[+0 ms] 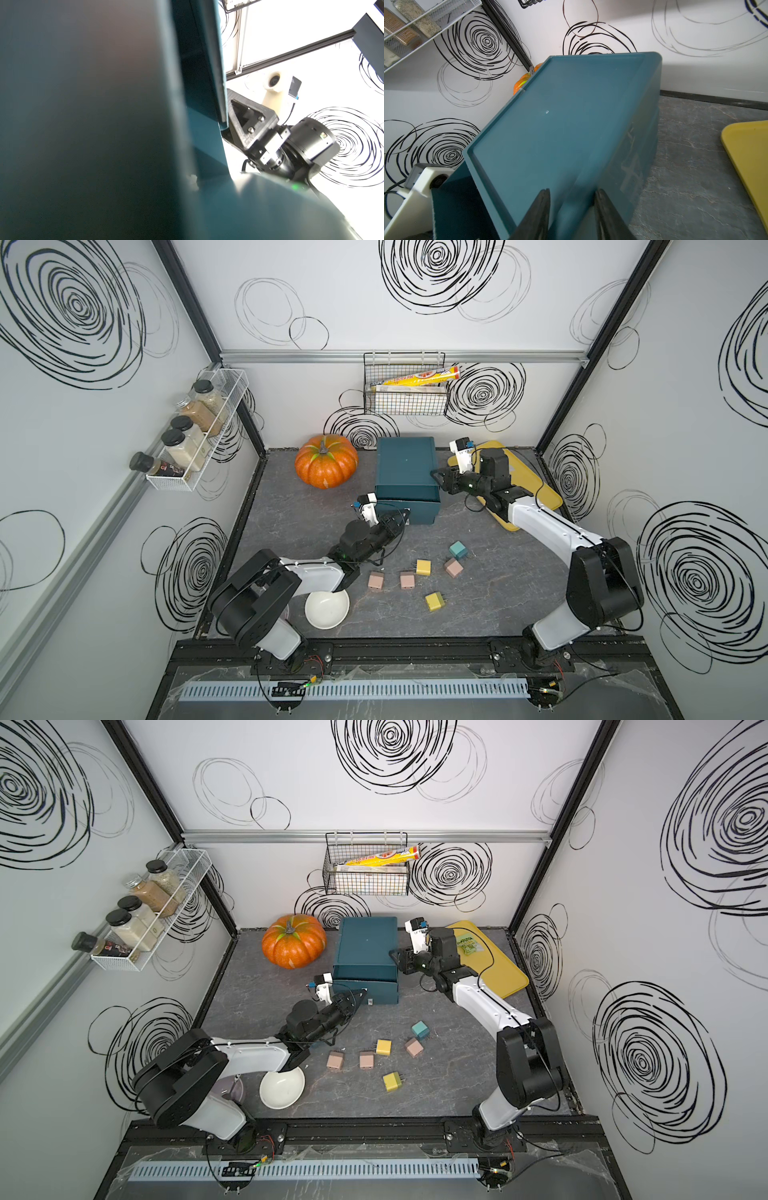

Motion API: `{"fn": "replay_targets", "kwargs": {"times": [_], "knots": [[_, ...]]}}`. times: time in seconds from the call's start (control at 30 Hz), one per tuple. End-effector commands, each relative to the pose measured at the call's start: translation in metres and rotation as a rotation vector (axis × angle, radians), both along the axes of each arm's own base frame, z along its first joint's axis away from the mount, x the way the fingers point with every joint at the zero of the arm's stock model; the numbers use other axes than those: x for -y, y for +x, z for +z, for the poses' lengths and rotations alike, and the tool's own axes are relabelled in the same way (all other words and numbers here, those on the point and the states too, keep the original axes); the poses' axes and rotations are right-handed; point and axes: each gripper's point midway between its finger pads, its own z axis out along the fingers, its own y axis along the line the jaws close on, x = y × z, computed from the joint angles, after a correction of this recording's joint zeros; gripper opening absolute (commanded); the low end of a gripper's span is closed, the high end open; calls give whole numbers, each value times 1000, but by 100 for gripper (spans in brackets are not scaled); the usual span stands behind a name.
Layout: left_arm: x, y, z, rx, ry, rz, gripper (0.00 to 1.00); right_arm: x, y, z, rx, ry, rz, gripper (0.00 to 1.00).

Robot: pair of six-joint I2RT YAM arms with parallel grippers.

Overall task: Place the plugs into the drawer by color
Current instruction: Open the drawer in the storage box.

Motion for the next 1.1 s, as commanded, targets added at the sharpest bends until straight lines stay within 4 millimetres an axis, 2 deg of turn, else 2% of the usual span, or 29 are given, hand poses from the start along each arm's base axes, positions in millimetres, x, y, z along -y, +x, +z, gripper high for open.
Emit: {"fn": "replay_targets", "kwargs": {"times": [0.0,0.17,0.43,0.6,0.9,1.0,1.07], "knots": [[8,-24,10,38,8,-72,0,-1,-13,-61,-166,-94,20,38],[6,-40,19,51,-4,-93,0,0,-12,-63,-168,-98,17,38],[0,-49,0,30,11,-95,0,0,-12,-64,-172,-100,14,38],[-1,-57,-1,34,-4,-103,0,0,-11,-66,-173,-103,14,38],[0,-60,-25,1,16,-105,1,3,-9,-69,-180,-112,1,38],[4,-64,-26,-10,-2,-127,1,3,-9,-72,-188,-115,-2,38],[10,-69,-20,6,-22,-151,1,4,-8,-74,-192,-115,-3,38]]}}
